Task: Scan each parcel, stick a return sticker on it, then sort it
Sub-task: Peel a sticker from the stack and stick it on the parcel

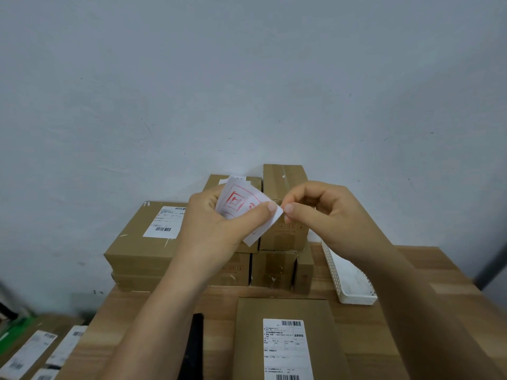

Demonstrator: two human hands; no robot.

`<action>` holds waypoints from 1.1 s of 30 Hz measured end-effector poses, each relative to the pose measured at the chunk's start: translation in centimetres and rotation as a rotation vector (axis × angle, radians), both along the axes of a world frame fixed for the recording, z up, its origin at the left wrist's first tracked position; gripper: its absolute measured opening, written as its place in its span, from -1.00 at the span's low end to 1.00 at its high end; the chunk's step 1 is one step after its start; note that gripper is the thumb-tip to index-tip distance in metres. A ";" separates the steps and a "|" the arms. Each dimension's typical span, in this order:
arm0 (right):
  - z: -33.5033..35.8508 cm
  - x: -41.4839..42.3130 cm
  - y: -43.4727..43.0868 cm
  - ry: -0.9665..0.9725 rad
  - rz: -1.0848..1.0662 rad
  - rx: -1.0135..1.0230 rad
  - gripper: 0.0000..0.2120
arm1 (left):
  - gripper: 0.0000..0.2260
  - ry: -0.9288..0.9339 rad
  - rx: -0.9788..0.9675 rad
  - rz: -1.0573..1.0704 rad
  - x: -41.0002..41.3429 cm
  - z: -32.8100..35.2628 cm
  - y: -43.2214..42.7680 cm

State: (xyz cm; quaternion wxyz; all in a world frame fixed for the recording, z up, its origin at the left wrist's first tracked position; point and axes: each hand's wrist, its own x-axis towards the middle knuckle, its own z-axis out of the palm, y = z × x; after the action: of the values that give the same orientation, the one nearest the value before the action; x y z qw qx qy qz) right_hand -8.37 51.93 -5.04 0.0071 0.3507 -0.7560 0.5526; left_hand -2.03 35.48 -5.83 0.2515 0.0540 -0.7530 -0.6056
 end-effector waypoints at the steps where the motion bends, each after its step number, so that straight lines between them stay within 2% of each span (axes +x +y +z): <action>1: 0.0 0.0 0.0 0.006 0.006 0.007 -0.86 | -0.89 -0.005 -0.001 0.000 0.0 0.0 0.0; 10: -0.3 0.0 0.0 0.003 0.073 0.012 -0.88 | -0.82 0.028 0.032 0.033 -0.5 -0.5 -0.1; 16: -0.6 -0.3 -0.4 -0.025 -0.074 -0.113 -0.88 | -0.84 -0.001 0.003 0.029 -0.5 -0.8 -0.4; 22: -0.2 -0.4 0.0 -0.009 -0.018 0.025 -0.86 | -0.85 -0.002 0.013 0.006 -0.5 -0.7 -0.6; 33: -0.2 -0.6 0.2 0.048 0.046 0.074 -0.86 | -0.86 -0.015 -0.023 -0.034 -0.5 -0.6 -0.8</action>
State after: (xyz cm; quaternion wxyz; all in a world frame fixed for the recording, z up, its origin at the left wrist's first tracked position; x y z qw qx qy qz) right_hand -9.01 52.09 -5.20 -0.0006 0.3813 -0.7673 0.5157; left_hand -2.55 34.73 -6.40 0.2359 0.0429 -0.7627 -0.6007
